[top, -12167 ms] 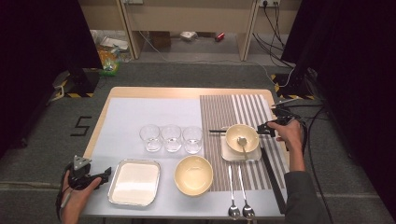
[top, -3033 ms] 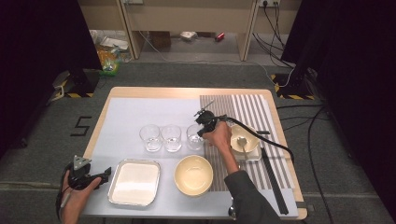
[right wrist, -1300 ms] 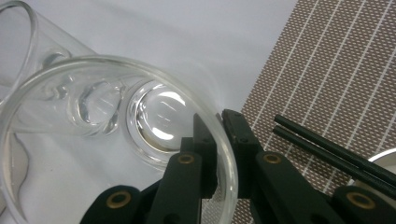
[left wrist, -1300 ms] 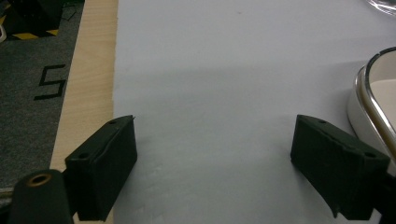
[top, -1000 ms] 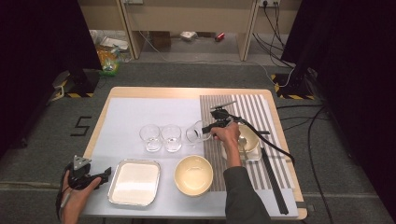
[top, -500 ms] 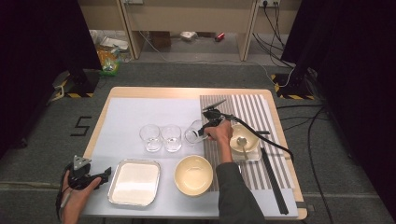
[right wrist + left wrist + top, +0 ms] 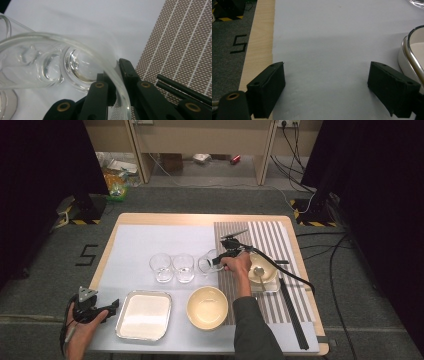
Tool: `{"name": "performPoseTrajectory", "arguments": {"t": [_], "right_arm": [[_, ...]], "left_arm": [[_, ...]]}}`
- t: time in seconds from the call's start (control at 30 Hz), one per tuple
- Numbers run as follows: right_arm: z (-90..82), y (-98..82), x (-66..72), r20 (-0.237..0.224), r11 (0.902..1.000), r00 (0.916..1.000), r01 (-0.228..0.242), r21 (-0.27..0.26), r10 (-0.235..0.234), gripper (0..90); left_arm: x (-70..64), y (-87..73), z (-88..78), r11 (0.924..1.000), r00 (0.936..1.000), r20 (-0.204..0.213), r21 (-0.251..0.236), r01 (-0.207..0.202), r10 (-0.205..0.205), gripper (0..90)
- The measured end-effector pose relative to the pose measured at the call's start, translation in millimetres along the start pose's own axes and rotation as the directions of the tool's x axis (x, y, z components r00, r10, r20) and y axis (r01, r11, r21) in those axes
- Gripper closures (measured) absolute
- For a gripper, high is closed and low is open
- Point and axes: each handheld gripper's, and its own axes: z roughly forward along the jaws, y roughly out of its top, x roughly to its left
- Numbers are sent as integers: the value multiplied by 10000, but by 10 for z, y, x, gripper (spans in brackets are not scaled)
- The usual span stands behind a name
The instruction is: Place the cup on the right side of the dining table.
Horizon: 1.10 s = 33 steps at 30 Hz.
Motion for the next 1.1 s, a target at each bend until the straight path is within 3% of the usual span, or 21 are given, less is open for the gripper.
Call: {"name": "performPoseTrajectory", "arguments": {"t": [0.2, 0.5, 0.8, 1.1], "right_arm": [[-9, -26, -38, -346, 9981, 9986, -416, -463, 400, 852], [-74, 71, -77, -850, 9843, 9922, -1023, -1437, 907, 853], [-249, 200, -148, -705, 9749, 9918, -1186, -1883, 1070, 853], [-401, 204, -327, -626, 9638, 9865, -1613, -2123, 1513, 852]], "left_arm": [[-1, 0, 0, 10000, 10000, -6, 3, -4, 4, 137], [-1, 0, 0, 10000, 10000, -6, 3, -1, 1, 137], [-2, -1, 0, 10000, 10000, -21, -7, -2, 2, 137], [-2, -1, 0, 10000, 10000, 0, -4, 11, -11, 137]]}}
